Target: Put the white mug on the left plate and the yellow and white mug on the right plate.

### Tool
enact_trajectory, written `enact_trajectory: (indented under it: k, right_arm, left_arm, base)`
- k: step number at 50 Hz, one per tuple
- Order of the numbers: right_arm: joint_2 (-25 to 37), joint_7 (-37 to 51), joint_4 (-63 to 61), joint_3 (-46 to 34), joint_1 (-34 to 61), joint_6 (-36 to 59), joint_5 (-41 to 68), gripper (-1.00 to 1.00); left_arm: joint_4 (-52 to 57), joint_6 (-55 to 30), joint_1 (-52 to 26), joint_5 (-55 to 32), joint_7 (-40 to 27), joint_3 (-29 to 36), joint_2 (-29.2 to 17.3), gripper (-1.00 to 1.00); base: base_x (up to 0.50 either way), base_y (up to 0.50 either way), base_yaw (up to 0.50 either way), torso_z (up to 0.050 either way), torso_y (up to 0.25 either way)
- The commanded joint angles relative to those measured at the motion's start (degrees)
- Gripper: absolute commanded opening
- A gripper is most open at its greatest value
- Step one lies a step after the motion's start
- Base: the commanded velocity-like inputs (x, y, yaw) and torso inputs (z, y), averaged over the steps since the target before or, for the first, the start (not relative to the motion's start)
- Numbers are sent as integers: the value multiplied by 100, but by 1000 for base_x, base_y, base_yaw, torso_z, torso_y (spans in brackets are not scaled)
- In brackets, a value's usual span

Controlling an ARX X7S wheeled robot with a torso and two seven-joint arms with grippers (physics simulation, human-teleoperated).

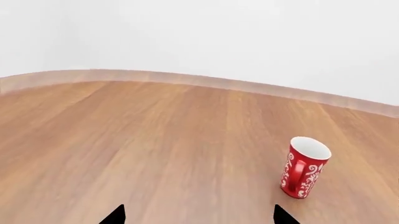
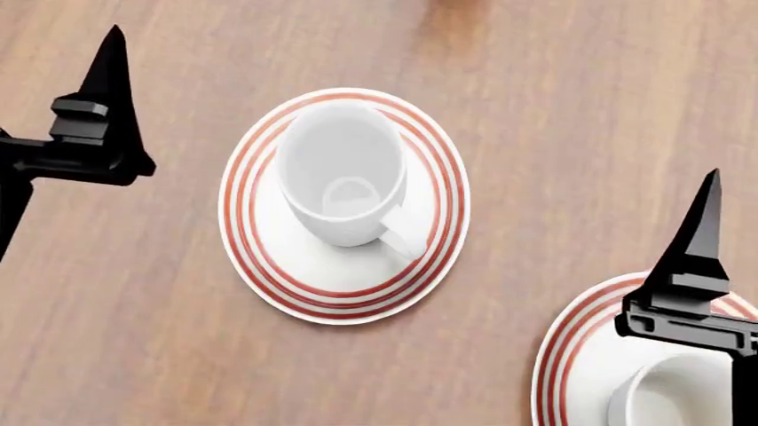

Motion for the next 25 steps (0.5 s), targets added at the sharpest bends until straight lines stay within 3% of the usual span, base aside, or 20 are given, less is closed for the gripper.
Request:
enact_trajectory:
  k: [1,14,25]
  right_arm:
    - [357,375,-893,178,27,497,254,100]
    - [790,847,-2495,1199,-738,701,979,100]
    - [698,827,-2528,1136,-768,595,883,100]
  left_arm:
    - [230,-742,-977,-447,-169,-114,-97,100]
    - [814,-1079,-1374,-849,-428,-406,-312,100]
    - [733,-930,-1264,-810,-319,-440,-352,100]
  base:
    - [0,0,0,0,0]
    - [0,0,0,0,0]
    - [0,0,0,0,0]
